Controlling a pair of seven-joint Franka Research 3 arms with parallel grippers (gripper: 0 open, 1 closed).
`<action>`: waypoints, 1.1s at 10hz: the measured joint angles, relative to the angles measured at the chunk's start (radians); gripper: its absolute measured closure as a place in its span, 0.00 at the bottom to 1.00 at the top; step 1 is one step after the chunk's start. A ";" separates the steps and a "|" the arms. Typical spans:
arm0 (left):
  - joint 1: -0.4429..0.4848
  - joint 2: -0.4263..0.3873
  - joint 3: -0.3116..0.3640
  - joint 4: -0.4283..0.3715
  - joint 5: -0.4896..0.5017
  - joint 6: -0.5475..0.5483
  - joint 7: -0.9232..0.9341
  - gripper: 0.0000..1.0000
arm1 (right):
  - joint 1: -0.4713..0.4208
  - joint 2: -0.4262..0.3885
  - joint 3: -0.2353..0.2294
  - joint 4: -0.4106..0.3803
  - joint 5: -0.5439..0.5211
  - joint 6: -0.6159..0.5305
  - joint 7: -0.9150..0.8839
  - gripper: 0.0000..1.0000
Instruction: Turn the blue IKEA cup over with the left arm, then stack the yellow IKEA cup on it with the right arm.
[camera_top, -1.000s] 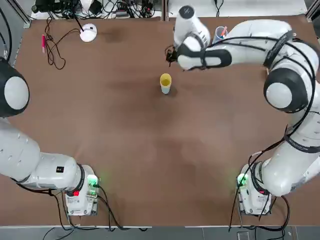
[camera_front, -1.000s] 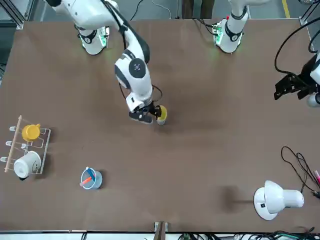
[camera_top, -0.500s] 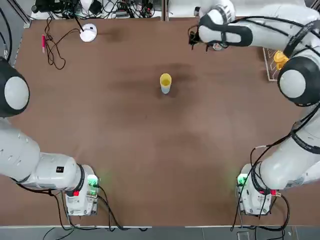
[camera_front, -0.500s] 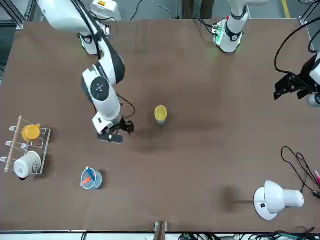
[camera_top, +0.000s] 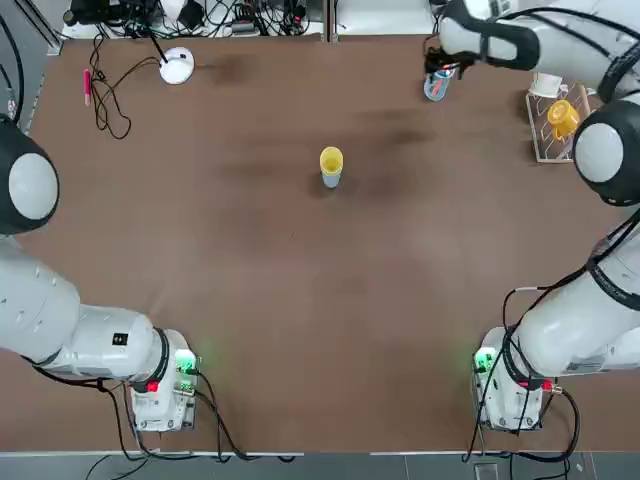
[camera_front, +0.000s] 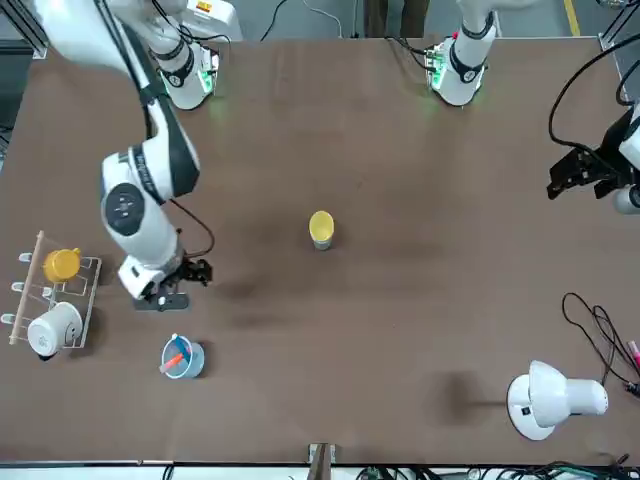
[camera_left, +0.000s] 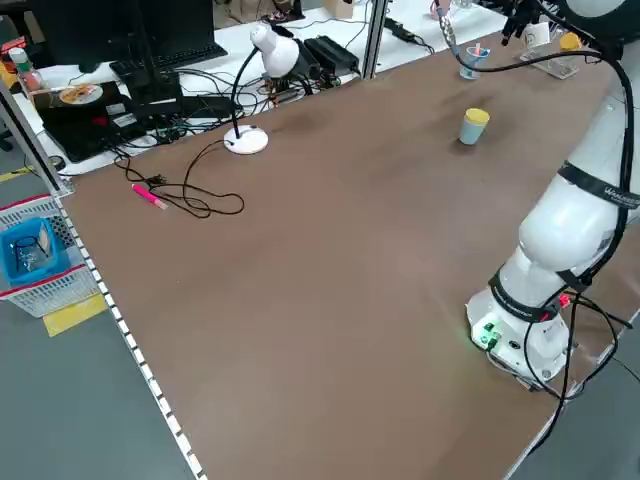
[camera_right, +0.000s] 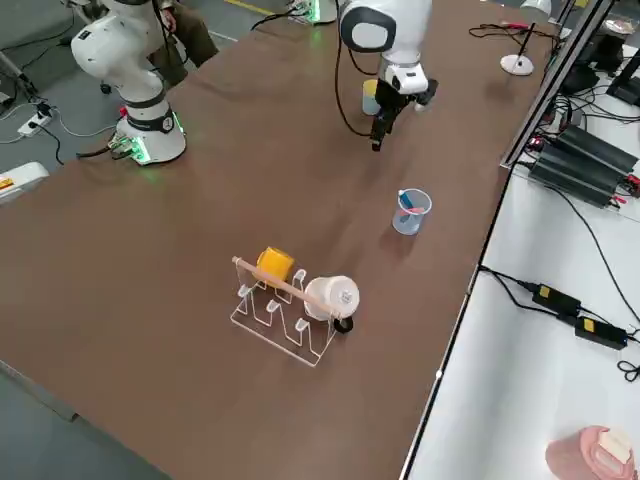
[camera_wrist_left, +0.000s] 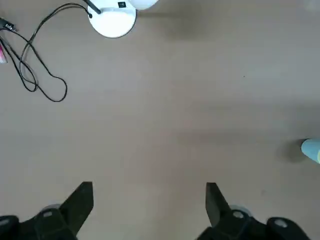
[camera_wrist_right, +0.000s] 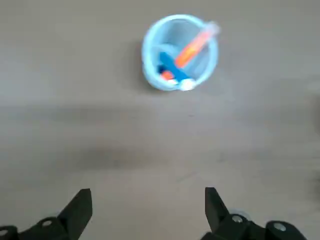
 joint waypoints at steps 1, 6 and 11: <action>-0.001 0.000 -0.002 0.001 0.000 0.000 0.000 0.01 | -0.022 -0.015 -0.020 0.000 0.001 -0.014 -0.057 0.00; -0.001 0.000 -0.019 0.003 0.000 0.000 0.000 0.01 | -0.104 -0.163 -0.035 0.003 0.075 -0.145 -0.171 0.00; 0.005 0.000 -0.018 0.004 0.000 -0.001 0.002 0.01 | -0.071 -0.425 -0.237 0.035 0.140 -0.339 -0.221 0.00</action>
